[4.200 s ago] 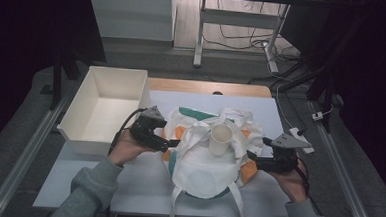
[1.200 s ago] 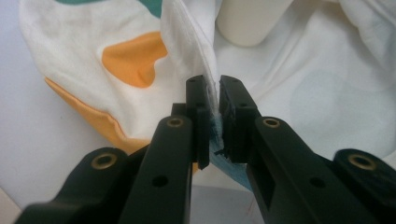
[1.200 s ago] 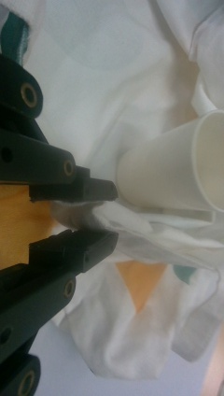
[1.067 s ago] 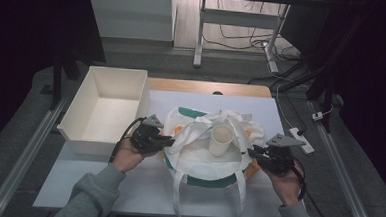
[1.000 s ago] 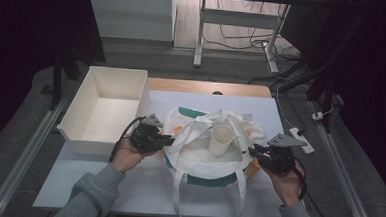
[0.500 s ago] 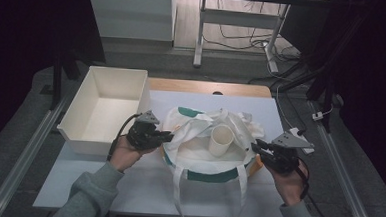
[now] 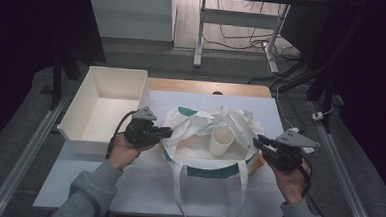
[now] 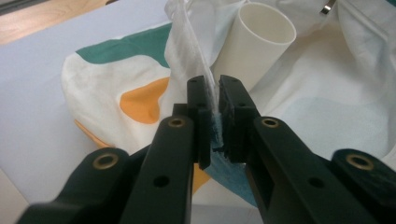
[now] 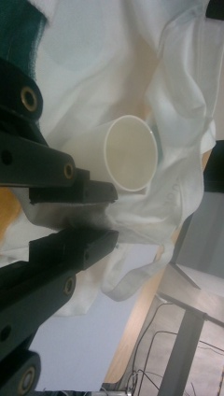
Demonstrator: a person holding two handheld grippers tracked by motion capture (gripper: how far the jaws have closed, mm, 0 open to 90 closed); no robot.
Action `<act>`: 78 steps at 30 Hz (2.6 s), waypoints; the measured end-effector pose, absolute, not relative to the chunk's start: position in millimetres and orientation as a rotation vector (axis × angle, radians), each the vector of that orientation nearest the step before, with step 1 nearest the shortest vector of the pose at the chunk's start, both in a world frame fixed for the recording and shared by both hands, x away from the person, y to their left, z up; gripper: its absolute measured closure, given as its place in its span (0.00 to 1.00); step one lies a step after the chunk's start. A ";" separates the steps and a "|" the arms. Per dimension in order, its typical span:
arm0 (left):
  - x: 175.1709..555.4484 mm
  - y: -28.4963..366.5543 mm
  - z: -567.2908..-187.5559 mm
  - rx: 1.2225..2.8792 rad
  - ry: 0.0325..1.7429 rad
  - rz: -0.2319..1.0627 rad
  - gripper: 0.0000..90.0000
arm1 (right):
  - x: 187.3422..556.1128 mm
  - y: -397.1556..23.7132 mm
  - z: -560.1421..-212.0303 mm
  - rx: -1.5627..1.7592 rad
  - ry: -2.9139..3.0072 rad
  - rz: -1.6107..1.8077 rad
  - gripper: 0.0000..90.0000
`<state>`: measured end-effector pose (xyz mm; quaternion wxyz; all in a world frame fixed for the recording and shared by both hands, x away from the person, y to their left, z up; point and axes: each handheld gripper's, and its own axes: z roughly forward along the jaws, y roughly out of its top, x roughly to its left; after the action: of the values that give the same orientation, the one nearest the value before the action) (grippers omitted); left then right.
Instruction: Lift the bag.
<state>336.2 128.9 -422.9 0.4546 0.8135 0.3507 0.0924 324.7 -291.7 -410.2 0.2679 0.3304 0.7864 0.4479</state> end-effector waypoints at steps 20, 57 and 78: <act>348.6 147.8 -371.7 1.842 0.851 0.337 0.93 | 341.9 -292.1 -350.2 0.820 1.971 1.283 0.86; 378.2 153.2 -390.4 1.906 0.973 0.386 0.94 | 396.2 -286.4 -378.9 0.922 1.980 1.210 0.87; 377.6 156.2 -403.3 1.906 0.992 0.309 0.78 | 400.7 -288.2 -390.5 0.929 2.027 1.257 0.76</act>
<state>377.6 156.2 -403.3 0.4666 0.7766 0.4042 0.1260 400.7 -288.2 -390.5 0.2870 0.3477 0.7585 0.4705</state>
